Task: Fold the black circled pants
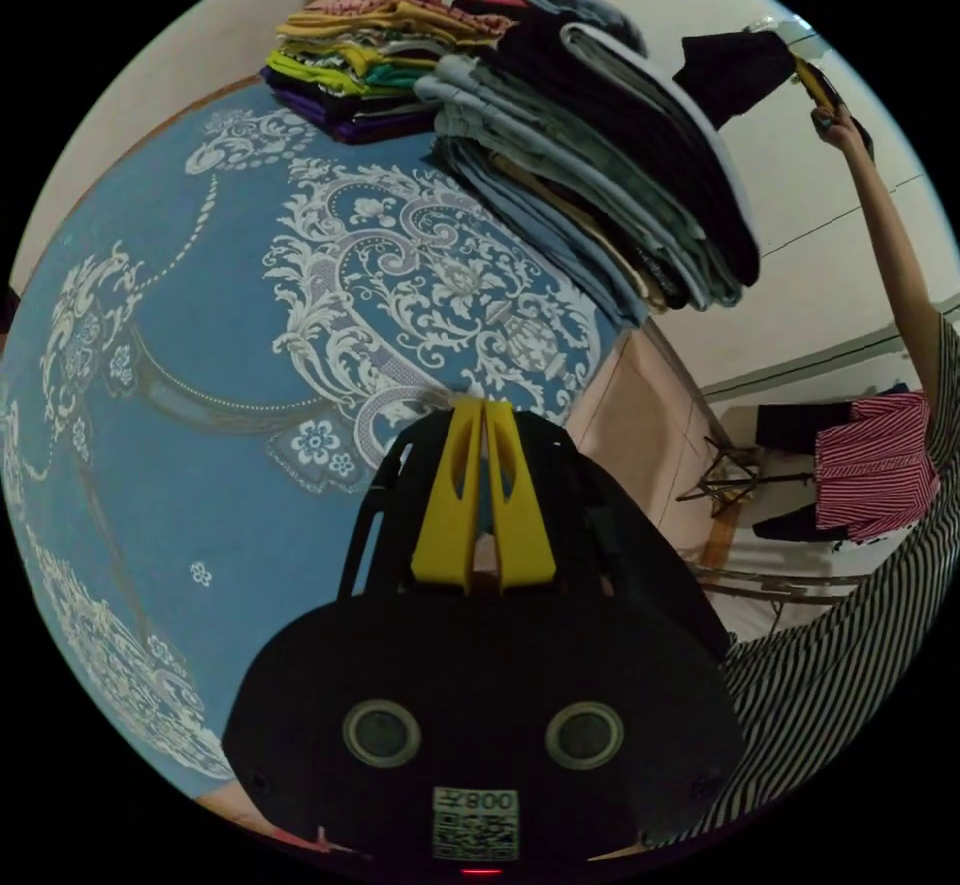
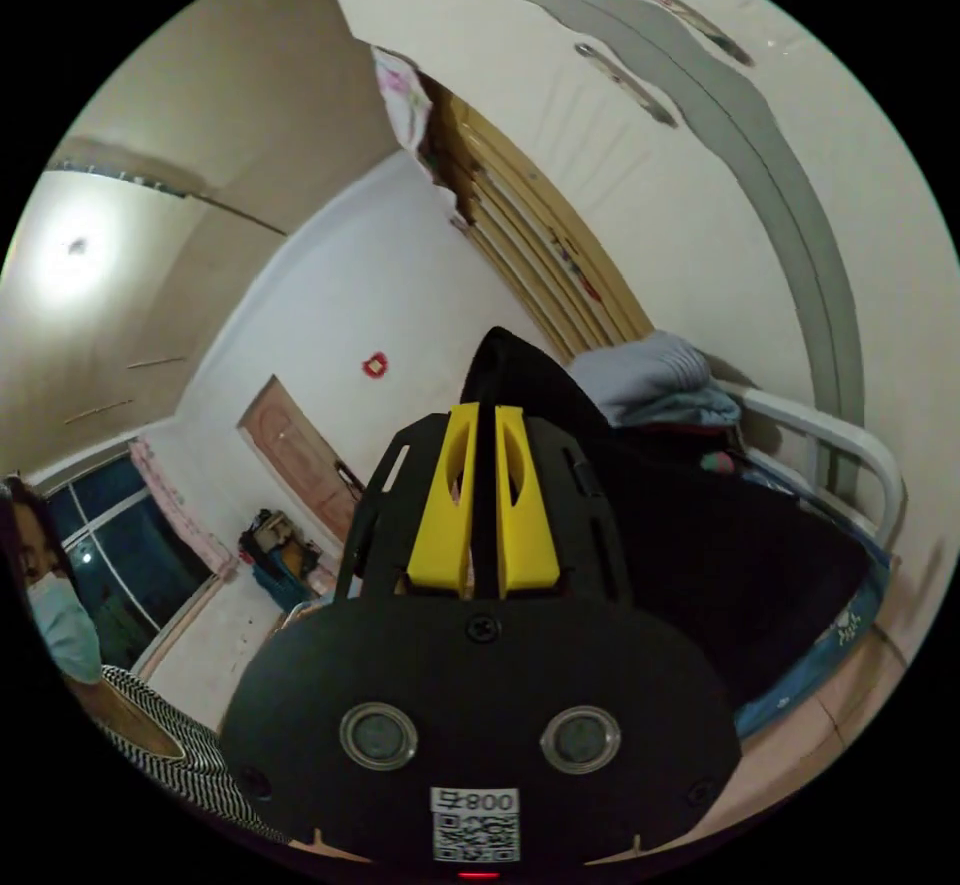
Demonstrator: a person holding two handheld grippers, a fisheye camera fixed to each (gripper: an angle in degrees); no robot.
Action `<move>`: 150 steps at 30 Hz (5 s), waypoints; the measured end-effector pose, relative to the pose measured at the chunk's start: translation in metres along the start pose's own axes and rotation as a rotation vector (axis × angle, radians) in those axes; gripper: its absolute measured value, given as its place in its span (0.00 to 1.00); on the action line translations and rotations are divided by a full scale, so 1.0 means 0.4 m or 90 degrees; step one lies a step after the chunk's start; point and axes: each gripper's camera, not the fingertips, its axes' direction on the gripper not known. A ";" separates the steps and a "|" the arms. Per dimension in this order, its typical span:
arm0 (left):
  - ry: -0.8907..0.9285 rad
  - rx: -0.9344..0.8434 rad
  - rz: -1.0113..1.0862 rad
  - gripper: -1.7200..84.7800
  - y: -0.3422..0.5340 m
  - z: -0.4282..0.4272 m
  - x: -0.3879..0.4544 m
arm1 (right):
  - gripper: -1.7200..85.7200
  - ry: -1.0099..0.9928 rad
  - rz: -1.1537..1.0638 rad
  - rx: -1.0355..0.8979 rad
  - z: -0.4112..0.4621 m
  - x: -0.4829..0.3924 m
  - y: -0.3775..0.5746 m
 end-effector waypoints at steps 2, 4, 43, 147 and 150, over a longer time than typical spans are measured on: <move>0.001 0.024 -0.004 0.02 0.050 -0.076 0.007 | 0.04 -0.055 -0.019 0.014 -0.011 -0.126 0.008; 0.004 0.052 -0.010 0.02 0.104 -0.157 0.013 | 0.04 -0.081 -0.036 0.016 -0.015 -0.226 0.019; 0.004 0.515 -0.216 0.02 1.349 -1.651 0.000 | 0.04 -0.577 -0.089 -0.295 0.565 -1.441 1.292; -0.067 0.054 -0.643 0.15 1.516 -2.372 -1.142 | 0.11 0.380 -0.184 -0.751 1.735 -0.104 2.051; -0.122 0.007 -0.616 0.13 1.497 -2.375 -1.146 | 0.11 0.398 -0.175 -0.760 1.756 -0.061 2.032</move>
